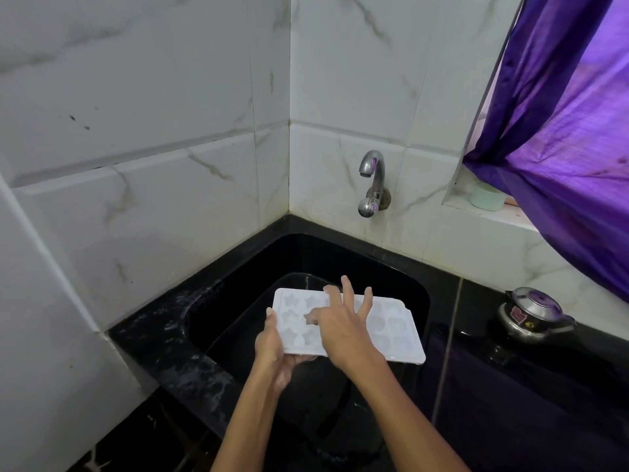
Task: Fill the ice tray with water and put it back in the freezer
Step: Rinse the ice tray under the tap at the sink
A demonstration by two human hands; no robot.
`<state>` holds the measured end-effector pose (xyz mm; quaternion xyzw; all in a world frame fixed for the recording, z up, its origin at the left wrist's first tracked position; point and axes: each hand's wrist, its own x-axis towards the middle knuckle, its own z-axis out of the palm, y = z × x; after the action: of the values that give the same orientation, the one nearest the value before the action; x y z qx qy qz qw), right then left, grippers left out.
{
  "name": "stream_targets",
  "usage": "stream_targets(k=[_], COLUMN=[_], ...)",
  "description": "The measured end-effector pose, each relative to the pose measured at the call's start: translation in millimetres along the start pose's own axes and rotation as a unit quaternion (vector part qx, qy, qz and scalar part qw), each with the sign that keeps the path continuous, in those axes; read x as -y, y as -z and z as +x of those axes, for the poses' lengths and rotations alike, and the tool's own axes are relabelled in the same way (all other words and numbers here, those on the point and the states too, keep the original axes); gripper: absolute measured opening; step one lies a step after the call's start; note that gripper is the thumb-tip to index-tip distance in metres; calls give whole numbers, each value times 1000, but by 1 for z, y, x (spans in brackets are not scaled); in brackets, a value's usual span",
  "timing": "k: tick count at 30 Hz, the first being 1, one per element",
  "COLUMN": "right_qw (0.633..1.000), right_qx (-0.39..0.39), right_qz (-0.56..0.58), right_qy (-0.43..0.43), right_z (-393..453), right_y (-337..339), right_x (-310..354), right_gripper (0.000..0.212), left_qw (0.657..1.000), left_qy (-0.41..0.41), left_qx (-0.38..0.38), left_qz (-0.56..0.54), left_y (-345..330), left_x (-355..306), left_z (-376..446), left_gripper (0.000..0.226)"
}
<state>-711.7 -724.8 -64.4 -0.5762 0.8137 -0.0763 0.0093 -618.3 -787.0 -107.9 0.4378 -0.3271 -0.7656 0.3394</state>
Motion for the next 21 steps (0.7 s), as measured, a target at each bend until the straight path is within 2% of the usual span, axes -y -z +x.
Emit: stream_targets(k=[13,21], right_qw=[1000,1000], right_qx=[-11,0], right_qz=[5,-1], right_qy=[4,5], right_z=[0,2], right_y=[-6,-2], right_x=[-1,0], right_gripper=[50,45], left_qw=[1000,1000], left_qy=[-12,-7], left_qx=[1,1], left_qz=[4,4], left_y=[2,1], left_x=[0,0], left_z=[2,1], left_gripper=[48,49])
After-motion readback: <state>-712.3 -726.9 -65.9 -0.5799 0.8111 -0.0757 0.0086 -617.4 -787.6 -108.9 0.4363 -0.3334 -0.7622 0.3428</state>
